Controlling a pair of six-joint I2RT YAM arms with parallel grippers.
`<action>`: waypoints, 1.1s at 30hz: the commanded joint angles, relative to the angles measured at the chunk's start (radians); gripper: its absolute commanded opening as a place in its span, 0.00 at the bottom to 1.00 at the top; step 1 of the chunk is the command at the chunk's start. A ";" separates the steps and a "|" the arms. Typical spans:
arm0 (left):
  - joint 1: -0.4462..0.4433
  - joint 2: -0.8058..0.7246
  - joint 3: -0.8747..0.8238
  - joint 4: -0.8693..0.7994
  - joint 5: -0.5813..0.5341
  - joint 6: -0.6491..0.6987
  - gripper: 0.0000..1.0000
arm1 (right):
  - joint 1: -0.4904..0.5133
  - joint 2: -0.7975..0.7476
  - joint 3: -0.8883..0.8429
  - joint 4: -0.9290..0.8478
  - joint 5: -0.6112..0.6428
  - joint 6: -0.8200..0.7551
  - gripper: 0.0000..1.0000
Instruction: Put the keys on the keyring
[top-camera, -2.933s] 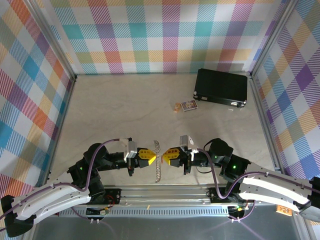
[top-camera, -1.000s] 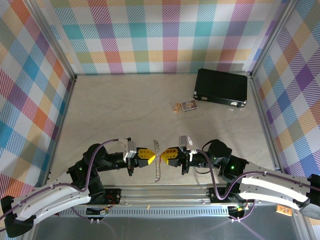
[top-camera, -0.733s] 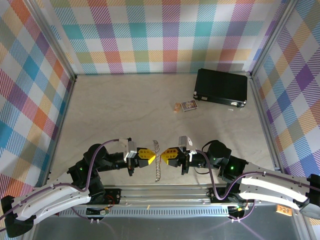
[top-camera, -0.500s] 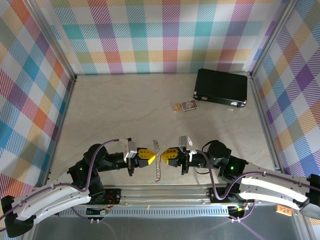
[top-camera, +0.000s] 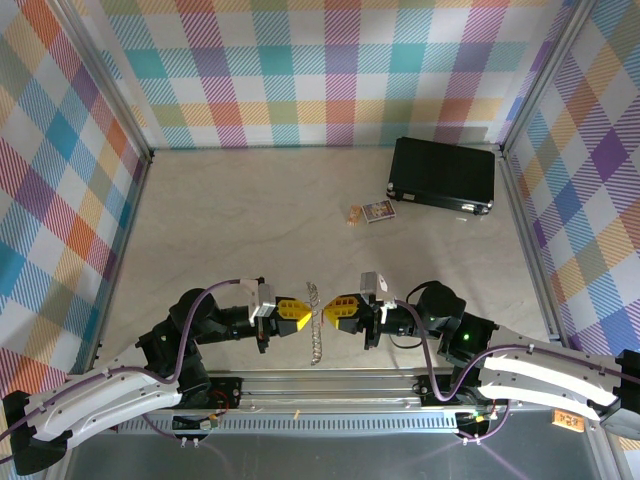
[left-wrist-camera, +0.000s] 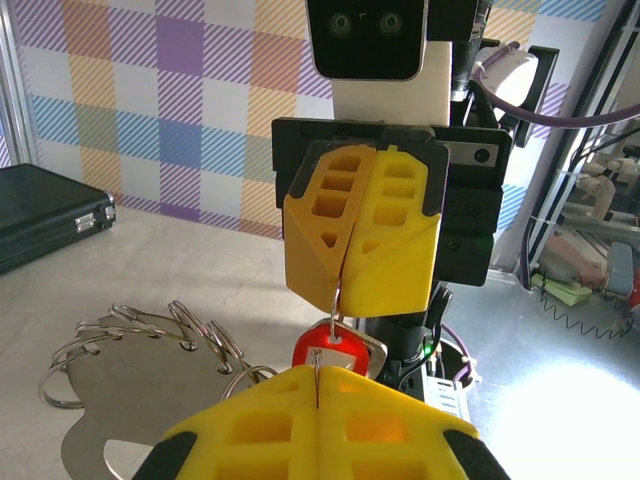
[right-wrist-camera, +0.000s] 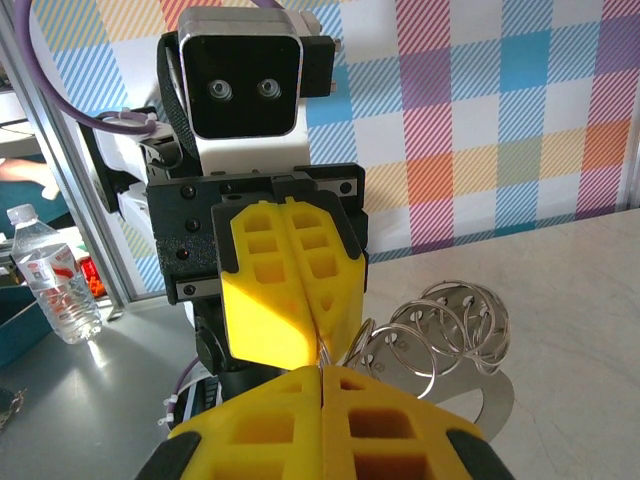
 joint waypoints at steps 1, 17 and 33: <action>-0.007 -0.017 -0.003 0.054 0.010 0.007 0.00 | 0.009 0.001 -0.009 0.051 0.009 -0.012 0.00; -0.006 -0.022 -0.007 0.055 0.013 0.007 0.00 | 0.009 0.016 0.000 0.046 0.002 -0.012 0.00; -0.006 -0.022 -0.007 0.053 0.010 0.007 0.00 | 0.010 0.026 0.006 0.046 -0.019 -0.009 0.00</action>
